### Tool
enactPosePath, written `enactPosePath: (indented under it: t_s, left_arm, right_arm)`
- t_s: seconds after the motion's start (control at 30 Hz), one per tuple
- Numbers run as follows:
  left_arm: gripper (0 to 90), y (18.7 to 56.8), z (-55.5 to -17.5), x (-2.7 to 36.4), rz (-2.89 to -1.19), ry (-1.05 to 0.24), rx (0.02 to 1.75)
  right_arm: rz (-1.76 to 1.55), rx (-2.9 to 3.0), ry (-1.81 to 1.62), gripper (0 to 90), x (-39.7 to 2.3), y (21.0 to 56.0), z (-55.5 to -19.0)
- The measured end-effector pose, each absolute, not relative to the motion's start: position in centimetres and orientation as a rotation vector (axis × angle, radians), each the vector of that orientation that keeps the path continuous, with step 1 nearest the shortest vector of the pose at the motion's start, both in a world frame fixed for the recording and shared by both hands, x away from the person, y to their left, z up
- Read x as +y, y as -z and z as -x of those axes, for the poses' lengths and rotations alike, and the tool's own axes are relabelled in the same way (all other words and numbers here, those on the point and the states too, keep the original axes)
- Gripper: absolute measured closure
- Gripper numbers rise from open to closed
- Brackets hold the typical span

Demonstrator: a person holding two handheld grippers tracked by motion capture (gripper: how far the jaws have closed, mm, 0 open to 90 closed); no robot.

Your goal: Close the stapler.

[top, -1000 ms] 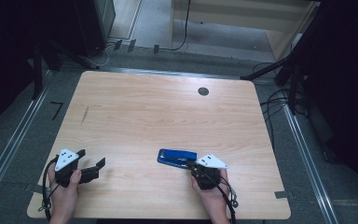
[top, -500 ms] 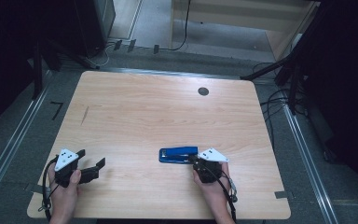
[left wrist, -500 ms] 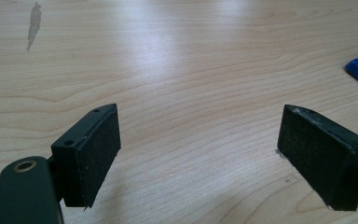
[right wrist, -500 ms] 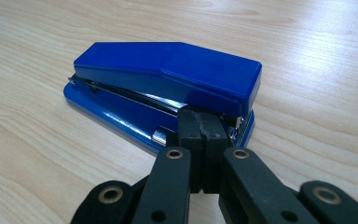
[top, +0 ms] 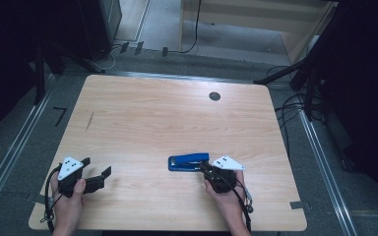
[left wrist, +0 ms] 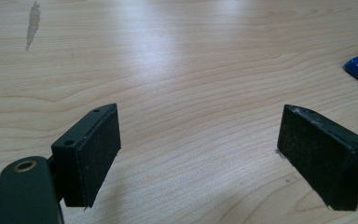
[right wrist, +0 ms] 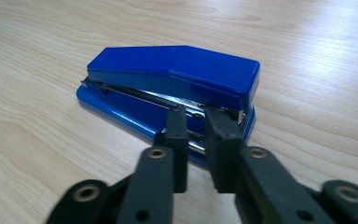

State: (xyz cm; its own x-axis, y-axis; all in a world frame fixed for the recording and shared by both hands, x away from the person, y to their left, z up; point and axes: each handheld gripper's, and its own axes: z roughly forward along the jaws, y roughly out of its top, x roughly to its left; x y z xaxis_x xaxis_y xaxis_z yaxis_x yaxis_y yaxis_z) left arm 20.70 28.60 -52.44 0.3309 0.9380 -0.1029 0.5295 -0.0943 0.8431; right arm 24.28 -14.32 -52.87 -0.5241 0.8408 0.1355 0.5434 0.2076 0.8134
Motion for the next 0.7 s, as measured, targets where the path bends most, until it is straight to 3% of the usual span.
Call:
enactPosePath:
  t_s: [0.13, 0.3, 0.7]
  left_arm:
    - [13.4, 52.4, -20.7, 28.6, -1.751, -0.608, 1.316]
    - [13.4, 52.4, -20.7, 28.6, -1.751, -0.609, 1.317]
    - [13.4, 52.4, -20.7, 28.6, -1.751, -0.608, 1.315]
  right_arm:
    - [-1.283, 2.142, -1.265, 65.6, -15.0, 52.4, -24.0]
    - [-1.232, 2.089, -1.306, 38.8, -16.0, 51.5, -23.8]
    - [-1.281, 2.013, -1.251, 8.0, -18.8, 50.7, -23.3]
